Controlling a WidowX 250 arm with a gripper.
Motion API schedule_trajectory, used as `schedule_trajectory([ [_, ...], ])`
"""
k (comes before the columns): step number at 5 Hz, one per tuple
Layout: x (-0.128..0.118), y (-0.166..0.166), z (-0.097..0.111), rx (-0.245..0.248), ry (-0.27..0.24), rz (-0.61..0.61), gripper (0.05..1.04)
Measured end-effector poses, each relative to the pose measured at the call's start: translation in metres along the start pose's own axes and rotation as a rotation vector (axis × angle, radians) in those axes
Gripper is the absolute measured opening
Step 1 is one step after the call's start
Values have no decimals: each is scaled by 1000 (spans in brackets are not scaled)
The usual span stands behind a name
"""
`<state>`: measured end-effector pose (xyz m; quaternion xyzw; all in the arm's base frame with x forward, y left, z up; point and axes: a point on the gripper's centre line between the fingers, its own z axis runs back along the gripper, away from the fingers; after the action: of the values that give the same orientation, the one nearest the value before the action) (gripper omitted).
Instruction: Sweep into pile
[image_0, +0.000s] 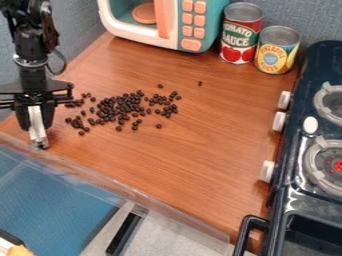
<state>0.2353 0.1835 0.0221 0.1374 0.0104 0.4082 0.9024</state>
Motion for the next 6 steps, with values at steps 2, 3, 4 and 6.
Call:
schedule_trajectory([
  [2, -8, -10, 0, -6, -51, -135, 358],
  [3, -13, -20, 5, -25, -21, -169, 358],
  [4, -6, -29, 13, -31, 71, -125, 358],
  [6, 3, -39, 19, -30, 109, -132, 358],
])
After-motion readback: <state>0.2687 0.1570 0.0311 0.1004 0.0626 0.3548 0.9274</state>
